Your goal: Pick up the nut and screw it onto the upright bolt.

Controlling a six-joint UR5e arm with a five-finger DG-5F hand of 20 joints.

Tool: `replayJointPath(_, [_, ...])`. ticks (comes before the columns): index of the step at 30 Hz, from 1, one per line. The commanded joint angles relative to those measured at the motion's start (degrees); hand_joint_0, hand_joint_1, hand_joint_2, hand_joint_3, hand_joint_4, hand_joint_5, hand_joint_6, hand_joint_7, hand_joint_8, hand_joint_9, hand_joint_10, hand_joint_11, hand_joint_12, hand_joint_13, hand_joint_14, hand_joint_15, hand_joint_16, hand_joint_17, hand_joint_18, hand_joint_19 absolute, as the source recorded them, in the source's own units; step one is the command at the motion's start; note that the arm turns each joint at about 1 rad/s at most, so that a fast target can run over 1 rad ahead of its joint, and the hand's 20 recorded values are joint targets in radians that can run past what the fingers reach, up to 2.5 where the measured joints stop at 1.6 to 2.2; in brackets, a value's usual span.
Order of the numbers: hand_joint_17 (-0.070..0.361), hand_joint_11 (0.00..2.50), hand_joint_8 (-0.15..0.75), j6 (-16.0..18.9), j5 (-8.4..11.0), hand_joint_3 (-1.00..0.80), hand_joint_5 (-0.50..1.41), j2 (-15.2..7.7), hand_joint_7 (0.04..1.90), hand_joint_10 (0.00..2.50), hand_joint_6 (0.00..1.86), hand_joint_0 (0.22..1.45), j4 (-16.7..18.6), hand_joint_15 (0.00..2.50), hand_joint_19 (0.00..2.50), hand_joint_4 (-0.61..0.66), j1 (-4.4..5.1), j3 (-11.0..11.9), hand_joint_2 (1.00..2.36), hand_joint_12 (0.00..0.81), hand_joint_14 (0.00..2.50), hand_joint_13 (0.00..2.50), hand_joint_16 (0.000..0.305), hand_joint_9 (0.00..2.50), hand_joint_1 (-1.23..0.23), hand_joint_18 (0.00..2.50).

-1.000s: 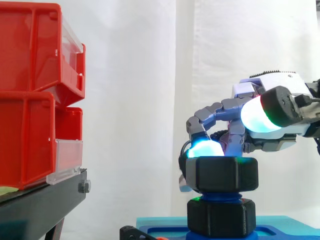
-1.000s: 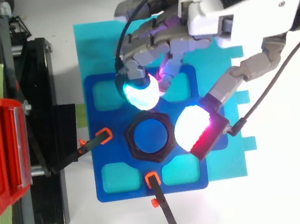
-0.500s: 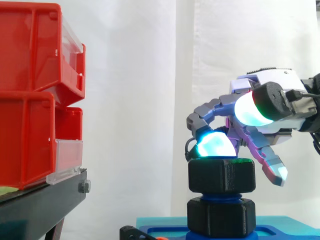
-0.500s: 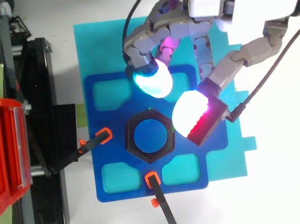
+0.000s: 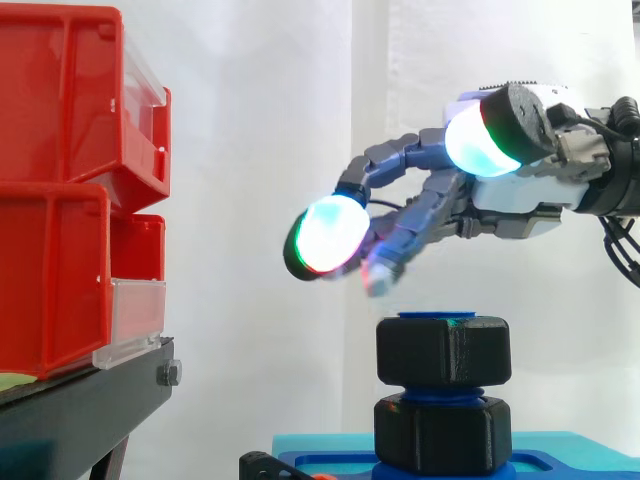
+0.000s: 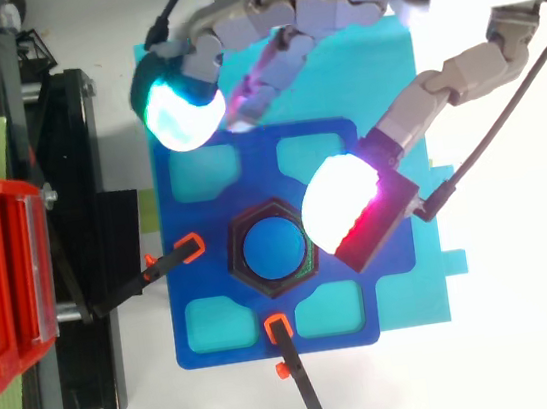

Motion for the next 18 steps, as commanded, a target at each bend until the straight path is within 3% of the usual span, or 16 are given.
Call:
replayJointPath(1, [0.108,0.0,0.246,0.07,0.3,-0.5,-0.17,-0.01,0.59,0.0,0.5,0.43,0.5,0.0,0.0,0.14,0.75,-0.22,1.0,0.359,0.0,0.11,0.048,0.68,-0.5,0.0])
replayJointPath(7, [0.12,0.0,0.238,0.33,1.27,-0.5,-0.19,-0.1,0.57,0.0,0.5,0.41,1.11,0.0,0.0,0.11,2.42,-2.06,1.0,0.368,0.0,0.0,0.053,0.41,-0.47,0.0])
replayJointPath(11, [0.125,0.0,0.231,0.77,1.62,-0.5,-0.2,-0.1,0.57,0.0,0.5,0.41,2.43,0.0,0.0,0.1,2.85,-3.12,1.0,0.368,0.0,0.0,0.055,0.34,-0.47,0.0])
replayJointPath(18, [0.13,0.0,0.215,0.77,1.62,-0.5,-0.22,-0.1,0.55,0.0,0.5,0.41,1.73,0.0,0.0,0.08,3.03,-3.12,1.0,0.366,0.0,0.0,0.058,0.21,-0.48,0.0])
